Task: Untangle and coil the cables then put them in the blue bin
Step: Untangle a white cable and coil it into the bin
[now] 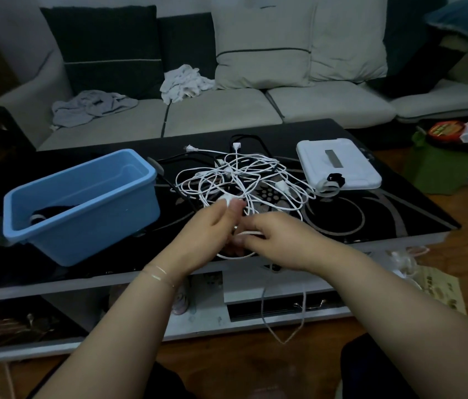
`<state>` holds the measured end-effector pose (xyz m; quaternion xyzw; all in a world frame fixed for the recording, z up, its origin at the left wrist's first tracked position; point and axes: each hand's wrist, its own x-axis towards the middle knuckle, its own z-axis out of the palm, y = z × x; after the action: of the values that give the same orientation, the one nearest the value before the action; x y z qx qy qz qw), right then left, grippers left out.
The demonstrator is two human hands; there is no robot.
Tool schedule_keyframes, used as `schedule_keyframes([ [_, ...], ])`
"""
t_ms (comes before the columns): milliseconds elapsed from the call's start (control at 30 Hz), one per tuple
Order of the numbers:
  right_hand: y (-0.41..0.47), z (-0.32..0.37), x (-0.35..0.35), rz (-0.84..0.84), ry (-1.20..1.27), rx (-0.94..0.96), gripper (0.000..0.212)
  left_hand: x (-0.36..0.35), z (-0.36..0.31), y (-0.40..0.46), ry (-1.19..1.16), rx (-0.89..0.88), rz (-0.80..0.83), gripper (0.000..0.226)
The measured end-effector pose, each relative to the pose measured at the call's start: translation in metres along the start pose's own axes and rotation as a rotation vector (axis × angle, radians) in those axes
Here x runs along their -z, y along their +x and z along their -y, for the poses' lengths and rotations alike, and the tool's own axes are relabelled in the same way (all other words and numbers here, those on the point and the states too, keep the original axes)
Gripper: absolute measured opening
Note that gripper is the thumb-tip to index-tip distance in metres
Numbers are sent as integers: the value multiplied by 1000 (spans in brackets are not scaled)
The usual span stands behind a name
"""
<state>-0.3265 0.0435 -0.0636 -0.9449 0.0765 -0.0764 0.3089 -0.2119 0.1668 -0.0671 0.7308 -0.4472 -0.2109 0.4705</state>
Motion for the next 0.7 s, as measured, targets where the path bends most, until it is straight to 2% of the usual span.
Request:
schedule_keyframes([
  [67, 0, -3, 8, -46, 32, -7, 14, -1, -3, -1, 51, 10, 116, 64],
  [133, 0, -7, 14, -55, 69, -25, 14, 0, -5, -1, 98, 32, 204, 44],
  [267, 2, -17, 20, -98, 142, -38, 29, -1, -5, -2, 129, 74, 292, 16],
  [433, 5, -21, 22, -155, 221, -13, 31, -6, -14, -5, 40, 44, 319, 9],
  [567, 6, -21, 21, -200, 264, -8, 30, -5, -16, -7, -12, 13, 331, 22],
  [700, 9, -16, 19, -188, 396, 14, 27, -2, -18, -9, -213, -6, 300, 26],
])
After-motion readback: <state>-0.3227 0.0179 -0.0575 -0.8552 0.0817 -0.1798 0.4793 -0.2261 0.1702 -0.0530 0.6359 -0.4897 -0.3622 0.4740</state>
